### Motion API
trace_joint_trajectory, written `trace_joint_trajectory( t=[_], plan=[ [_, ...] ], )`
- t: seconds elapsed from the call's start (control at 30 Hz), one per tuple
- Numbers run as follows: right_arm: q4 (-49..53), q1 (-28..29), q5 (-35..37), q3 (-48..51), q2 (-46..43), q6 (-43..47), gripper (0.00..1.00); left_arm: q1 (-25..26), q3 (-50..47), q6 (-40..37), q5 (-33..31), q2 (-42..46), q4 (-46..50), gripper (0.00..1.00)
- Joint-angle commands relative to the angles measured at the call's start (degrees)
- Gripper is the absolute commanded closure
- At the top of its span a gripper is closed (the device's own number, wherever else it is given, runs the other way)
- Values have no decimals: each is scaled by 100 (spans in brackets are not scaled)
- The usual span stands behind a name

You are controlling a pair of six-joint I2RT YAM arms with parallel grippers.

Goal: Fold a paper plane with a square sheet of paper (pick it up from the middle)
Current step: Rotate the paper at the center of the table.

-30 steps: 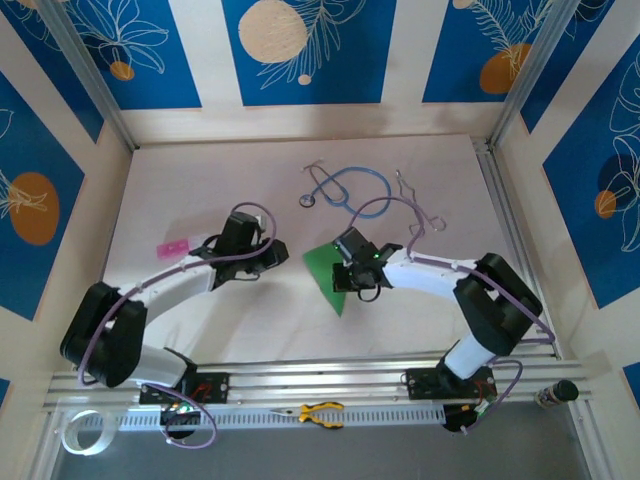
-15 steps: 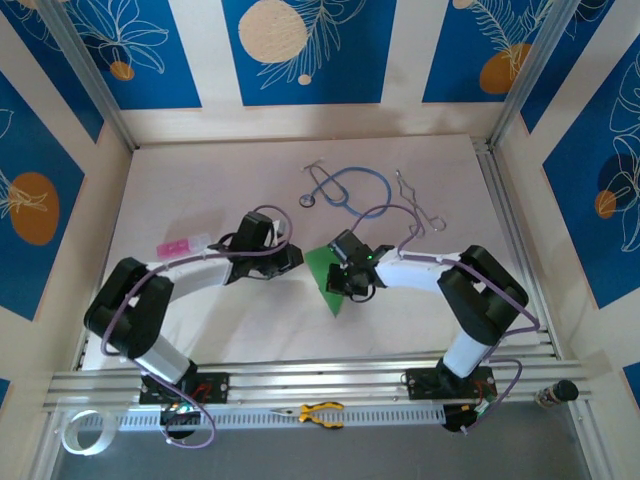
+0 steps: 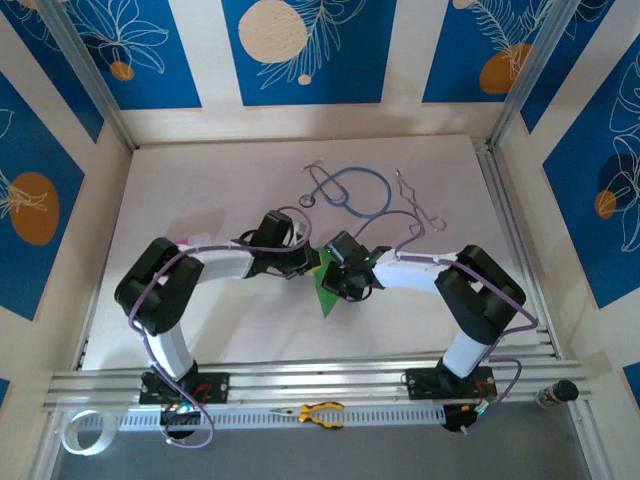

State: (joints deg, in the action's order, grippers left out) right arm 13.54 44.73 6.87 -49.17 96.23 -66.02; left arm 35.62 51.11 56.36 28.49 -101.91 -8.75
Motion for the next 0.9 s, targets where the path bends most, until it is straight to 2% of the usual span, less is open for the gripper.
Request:
trace_joint_trajectory(
  t=[0.0, 0.17, 0.3, 0.43, 0.53, 0.67, 0.87],
  plan=[
    [80, 49, -426, 273, 250, -197, 100, 84, 235, 96, -120, -154, 208, 93],
    [-423, 27, -606, 456, -10, -61, 97, 97, 264, 60, -230, -441, 304, 95],
    [-411, -45, -532, 499, -343, 85, 93, 95, 199, -76, -380, -514, 453, 95],
    [-585, -328, -674, 757, -772, 232, 88, 103, 88, -203, -477, -536, 507, 96],
    [-672, -658, -769, 997, -1126, 394, 80, 96, 11, -328, -420, -591, 511, 98],
    [-640, -1357, -1488, 1091, -1187, 752, 77, 96, -90, -585, -122, -645, 379, 98],
    [-885, -1879, -2289, 1176, -1105, 999, 72, 95, -198, -783, 182, -655, 173, 98]
  ],
)
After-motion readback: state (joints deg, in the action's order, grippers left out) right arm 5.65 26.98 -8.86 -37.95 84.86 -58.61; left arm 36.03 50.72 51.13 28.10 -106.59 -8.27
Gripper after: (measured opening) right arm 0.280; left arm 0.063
